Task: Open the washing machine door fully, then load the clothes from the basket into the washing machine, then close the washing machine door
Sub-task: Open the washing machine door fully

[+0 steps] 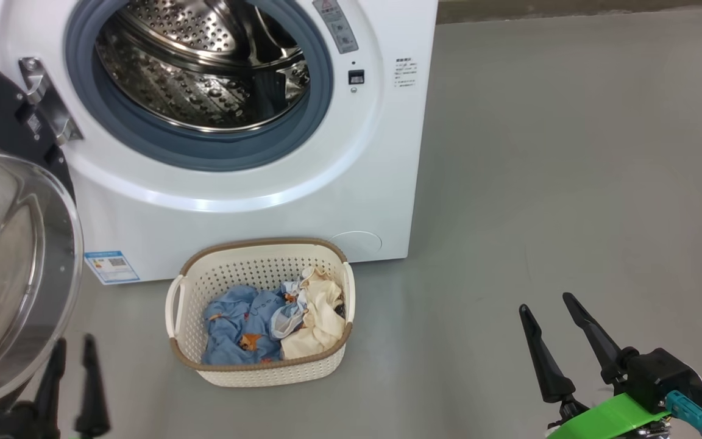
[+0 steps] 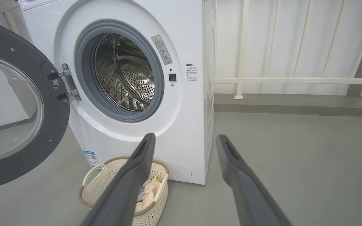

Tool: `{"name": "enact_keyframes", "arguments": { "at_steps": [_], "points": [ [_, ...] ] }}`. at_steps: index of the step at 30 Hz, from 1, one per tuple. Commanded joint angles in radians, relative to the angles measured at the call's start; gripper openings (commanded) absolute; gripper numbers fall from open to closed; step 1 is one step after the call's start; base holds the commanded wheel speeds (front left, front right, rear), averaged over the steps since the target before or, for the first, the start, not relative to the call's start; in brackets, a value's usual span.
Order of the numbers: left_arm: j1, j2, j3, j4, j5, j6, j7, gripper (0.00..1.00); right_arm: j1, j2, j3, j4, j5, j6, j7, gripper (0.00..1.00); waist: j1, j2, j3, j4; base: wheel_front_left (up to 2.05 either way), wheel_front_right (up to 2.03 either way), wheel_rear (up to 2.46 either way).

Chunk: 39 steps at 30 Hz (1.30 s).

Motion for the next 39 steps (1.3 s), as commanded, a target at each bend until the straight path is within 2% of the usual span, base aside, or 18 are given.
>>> {"name": "enact_keyframes", "arguments": {
  "at_steps": [1, 2, 3, 12, 16, 39],
  "points": [
    [-0.01, 0.013, 0.027, -0.018, 0.009, 0.003, -0.006, 0.77, 0.002, -0.004, 0.023, -0.029, -0.009, 0.002, -0.007, 1.0, 0.0, 0.0, -0.003, -0.003, 0.0, 0.0, 0.0],
    [-0.005, 0.011, 0.023, -0.014, 0.009, 0.003, -0.009, 0.98, 0.005, -0.003, 0.022, -0.03, -0.009, 0.002, -0.007, 1.0, 0.0, 0.0, -0.004, -0.003, 0.0, 0.0, 0.0],
    [-0.001, 0.011, 0.019, -0.011, 0.01, 0.001, -0.011, 1.0, 0.009, -0.003, 0.021, -0.03, -0.009, 0.002, -0.007, 1.0, 0.0, 0.0, -0.005, -0.003, 0.0, 0.0, 0.0],
    [0.039, 0.004, 0.0, -0.003, 0.0, -0.003, -0.027, 1.0, 0.04, -0.01, -0.003, -0.037, -0.011, 0.002, -0.007, 1.0, 0.0, 0.0, -0.011, -0.002, 0.0, 0.0, 0.0],
    [0.051, 0.004, 0.001, 0.007, 0.01, 0.012, -0.028, 1.0, 0.047, -0.007, -0.008, -0.038, -0.013, 0.002, -0.007, 1.0, 0.0, 0.0, -0.012, -0.003, 0.0, 0.0, 0.0],
    [0.036, 0.018, 0.002, 0.053, 0.002, 0.019, -0.059, 1.0, 0.052, 0.007, -0.024, -0.011, -0.02, 0.002, -0.007, 1.0, 0.0, 0.0, -0.015, 0.004, 0.0, 0.0, 0.0]
  ]
}}
